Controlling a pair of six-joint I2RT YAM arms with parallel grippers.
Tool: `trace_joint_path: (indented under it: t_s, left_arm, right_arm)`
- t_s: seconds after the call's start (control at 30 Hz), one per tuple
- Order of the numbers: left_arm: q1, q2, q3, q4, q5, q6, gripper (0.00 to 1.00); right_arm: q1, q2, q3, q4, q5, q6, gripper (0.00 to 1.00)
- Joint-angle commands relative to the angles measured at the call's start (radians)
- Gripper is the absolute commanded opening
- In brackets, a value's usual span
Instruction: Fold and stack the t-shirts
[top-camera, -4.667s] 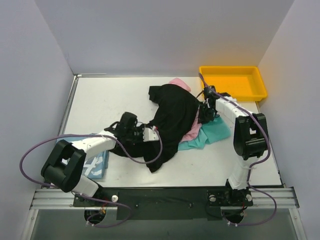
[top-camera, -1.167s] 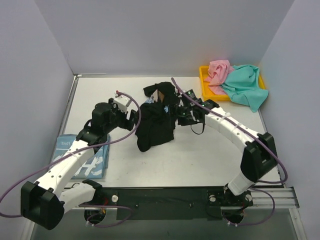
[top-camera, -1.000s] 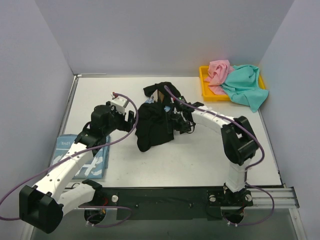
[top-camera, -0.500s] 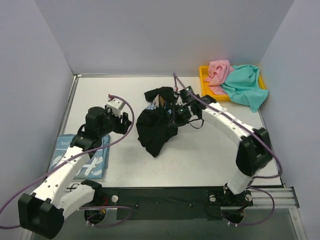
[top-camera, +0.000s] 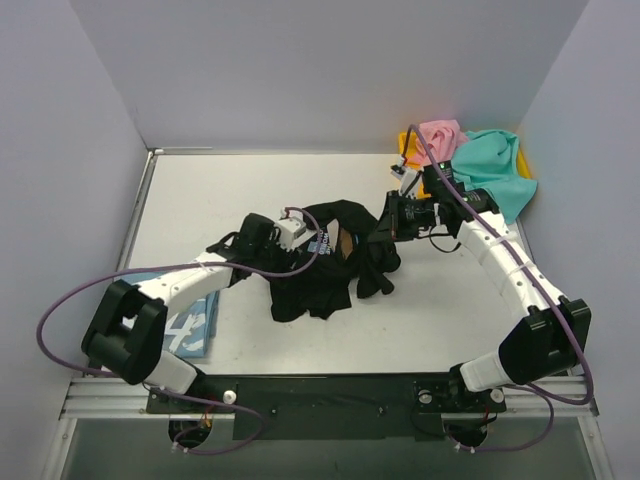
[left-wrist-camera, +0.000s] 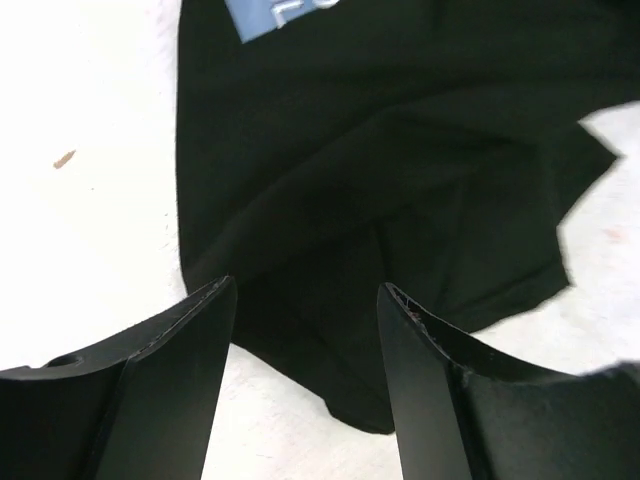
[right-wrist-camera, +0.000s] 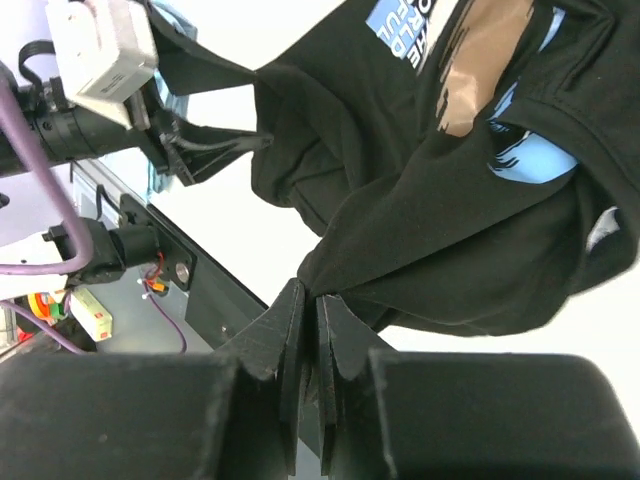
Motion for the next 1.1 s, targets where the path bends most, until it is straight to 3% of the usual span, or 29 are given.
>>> trace_joint_path:
  t_s: [0.0, 0.03, 0.07, 0.17, 0.3, 0.37, 0.5, 0.57, 0.6, 0.8, 0.93, 1.07]
  left_arm:
    - [-0.017, 0.093, 0.083, -0.081, -0.284, 0.011, 0.68]
    - [-0.011, 0.104, 0.083, -0.075, -0.413, 0.010, 0.68]
    - [-0.008, 0.111, 0.072, -0.063, -0.440, 0.019, 0.68]
    - [-0.014, 0.101, 0.040, 0.011, -0.316, 0.094, 0.67]
    - [-0.029, 0.121, 0.025, -0.050, -0.157, 0.105, 0.60]
    - [-0.037, 0.132, -0.007, -0.026, -0.168, 0.110, 0.59]
    - [-0.039, 0.134, -0.046, 0.120, -0.252, 0.137, 0.46]
    - [-0.037, 0.131, -0.035, 0.181, -0.252, 0.169, 0.24]
    - [-0.037, 0.126, -0.032, 0.213, -0.257, 0.194, 0.01]
    - [0.010, 0.062, 0.090, 0.230, -0.274, 0.313, 0.00]
    - [0.134, 0.002, 0.309, 0.031, -0.235, 0.350, 0.00]
    - [0.233, -0.087, 0.517, -0.177, -0.111, 0.364, 0.00]
  right_arm:
    - [-0.007, -0.005, 0.002, -0.020, -0.012, -0.036, 0.00]
    - [-0.008, -0.005, 0.004, -0.021, -0.001, -0.033, 0.00]
    - [-0.010, -0.003, 0.010, -0.021, 0.005, -0.030, 0.00]
    - [-0.013, -0.008, 0.016, -0.020, 0.013, -0.027, 0.00]
    - [-0.025, -0.006, 0.034, -0.029, 0.022, -0.010, 0.00]
    - [-0.030, -0.009, 0.042, -0.030, 0.021, -0.009, 0.00]
    - [-0.054, -0.011, 0.089, -0.050, 0.015, -0.018, 0.00]
    - [-0.074, -0.015, 0.138, -0.053, 0.016, -0.022, 0.00]
    - [-0.080, -0.015, 0.157, -0.053, 0.019, -0.025, 0.00]
    - [-0.137, -0.020, 0.333, -0.053, 0.048, -0.036, 0.00]
    - [-0.181, -0.050, 0.476, -0.052, 0.105, -0.028, 0.00]
    - [-0.186, -0.080, 0.617, -0.041, 0.119, -0.030, 0.00]
